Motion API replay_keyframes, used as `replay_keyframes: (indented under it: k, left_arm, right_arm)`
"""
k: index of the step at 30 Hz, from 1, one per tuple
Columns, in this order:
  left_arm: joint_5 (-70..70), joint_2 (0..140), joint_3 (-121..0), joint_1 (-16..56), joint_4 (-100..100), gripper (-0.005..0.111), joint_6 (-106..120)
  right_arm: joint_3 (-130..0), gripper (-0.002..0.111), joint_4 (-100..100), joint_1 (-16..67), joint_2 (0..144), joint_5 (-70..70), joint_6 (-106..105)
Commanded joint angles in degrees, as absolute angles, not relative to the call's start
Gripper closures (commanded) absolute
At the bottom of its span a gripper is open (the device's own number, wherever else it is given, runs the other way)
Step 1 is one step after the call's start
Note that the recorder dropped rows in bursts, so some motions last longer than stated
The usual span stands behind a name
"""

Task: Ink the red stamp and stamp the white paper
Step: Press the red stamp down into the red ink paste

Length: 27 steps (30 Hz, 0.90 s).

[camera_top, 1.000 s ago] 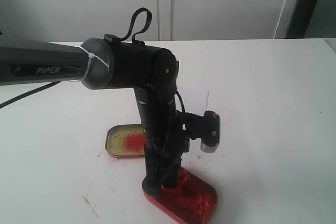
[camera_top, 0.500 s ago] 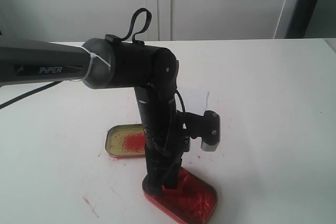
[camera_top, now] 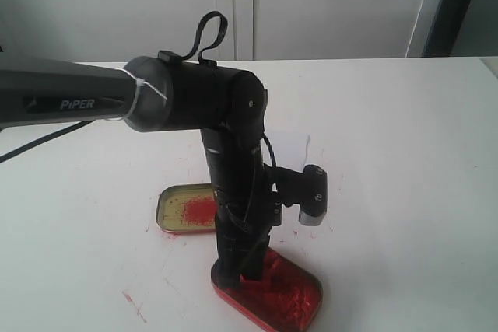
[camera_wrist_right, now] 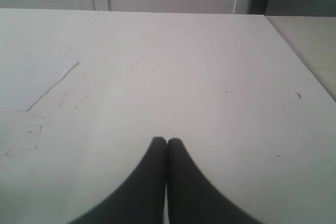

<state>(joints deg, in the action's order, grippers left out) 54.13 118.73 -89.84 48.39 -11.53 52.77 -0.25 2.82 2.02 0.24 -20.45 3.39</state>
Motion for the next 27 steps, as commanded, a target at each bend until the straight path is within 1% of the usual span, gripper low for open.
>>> replay_keyframes:
  k: [1,10,27]
  left_arm:
    - [56.7,117.5,-90.3,48.8,-10.1,0.107,52.4]
    - [58.7,115.4,-93.1,48.8,-10.1,0.107,52.3]
    - [58.6,115.4,-93.1,48.8,-10.1,0.107,50.9]
  right_arm:
    - [0.0,0.108,3.1,2.2,0.0,-20.0,3.4]
    - [0.0,0.108,3.1,2.2,0.0,-20.0,3.4]
    - [0.0,0.108,3.1,2.2,0.0,-20.0,2.3]
